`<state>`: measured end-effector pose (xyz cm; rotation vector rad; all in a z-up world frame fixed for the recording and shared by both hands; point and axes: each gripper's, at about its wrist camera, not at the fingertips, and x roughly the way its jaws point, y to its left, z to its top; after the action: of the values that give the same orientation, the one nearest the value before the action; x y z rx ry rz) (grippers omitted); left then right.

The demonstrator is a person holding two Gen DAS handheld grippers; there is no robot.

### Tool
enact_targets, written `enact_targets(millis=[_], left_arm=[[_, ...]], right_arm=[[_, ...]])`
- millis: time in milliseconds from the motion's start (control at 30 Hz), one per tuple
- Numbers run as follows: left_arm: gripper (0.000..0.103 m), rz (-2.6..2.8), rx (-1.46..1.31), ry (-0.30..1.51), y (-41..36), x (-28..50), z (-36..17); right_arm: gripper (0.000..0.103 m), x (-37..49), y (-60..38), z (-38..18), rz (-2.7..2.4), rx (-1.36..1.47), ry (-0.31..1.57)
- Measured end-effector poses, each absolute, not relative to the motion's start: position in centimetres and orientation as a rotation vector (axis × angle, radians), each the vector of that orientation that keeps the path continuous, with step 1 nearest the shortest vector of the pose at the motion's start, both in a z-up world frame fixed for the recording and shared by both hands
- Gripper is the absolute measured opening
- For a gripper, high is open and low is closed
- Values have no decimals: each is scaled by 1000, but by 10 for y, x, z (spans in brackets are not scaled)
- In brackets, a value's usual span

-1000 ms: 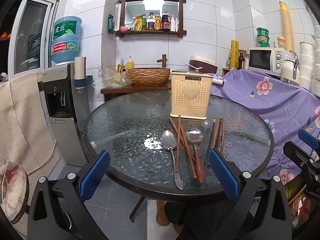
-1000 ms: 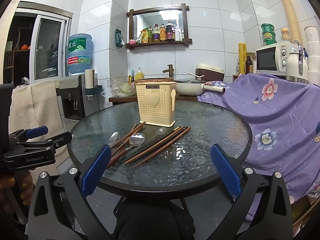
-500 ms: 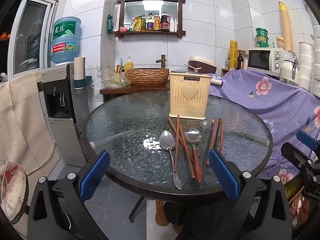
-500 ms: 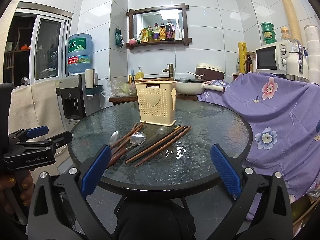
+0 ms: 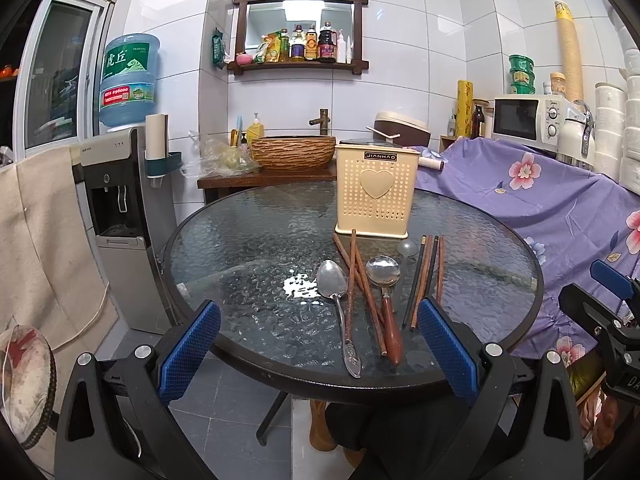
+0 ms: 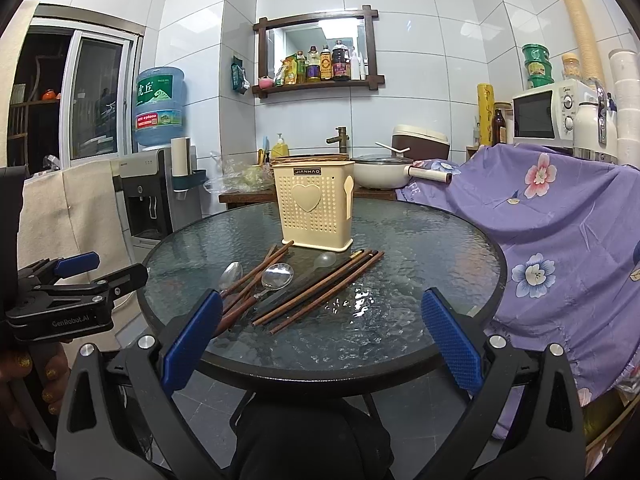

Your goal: Organize utensils

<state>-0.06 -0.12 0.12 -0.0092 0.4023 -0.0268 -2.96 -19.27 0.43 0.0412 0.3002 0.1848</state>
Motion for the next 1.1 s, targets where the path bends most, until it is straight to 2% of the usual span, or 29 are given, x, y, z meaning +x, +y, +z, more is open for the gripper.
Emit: enact_targets(millis=[1100], left_arm=[[97,-32,-8,437,6,12,-7]], right_arm=[[98,-22,-189,0,187,20,347]])
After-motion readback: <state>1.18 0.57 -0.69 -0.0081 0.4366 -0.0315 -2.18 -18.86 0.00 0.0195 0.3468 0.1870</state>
